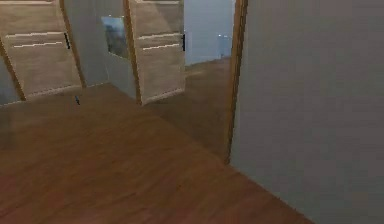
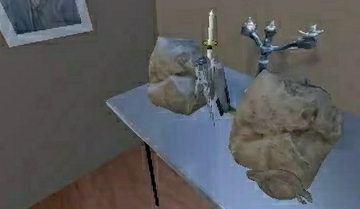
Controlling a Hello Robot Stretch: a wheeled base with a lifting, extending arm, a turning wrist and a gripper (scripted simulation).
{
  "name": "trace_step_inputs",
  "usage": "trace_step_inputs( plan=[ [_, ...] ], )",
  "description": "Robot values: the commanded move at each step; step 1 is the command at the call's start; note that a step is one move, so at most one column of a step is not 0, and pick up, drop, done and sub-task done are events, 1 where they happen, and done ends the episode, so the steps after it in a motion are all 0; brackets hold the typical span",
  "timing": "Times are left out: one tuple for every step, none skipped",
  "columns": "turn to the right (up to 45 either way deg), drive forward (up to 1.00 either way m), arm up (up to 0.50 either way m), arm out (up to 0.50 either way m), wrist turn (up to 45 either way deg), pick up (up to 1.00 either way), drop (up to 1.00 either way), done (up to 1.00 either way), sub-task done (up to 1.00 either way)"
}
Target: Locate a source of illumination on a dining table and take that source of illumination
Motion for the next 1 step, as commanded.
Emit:
trace_step_inputs(
  plan=[
    [-39.0, 0.0, 0.0, 0.0, 0.0, 0.0, 0.0, 0.0, 0.0]
  ],
)
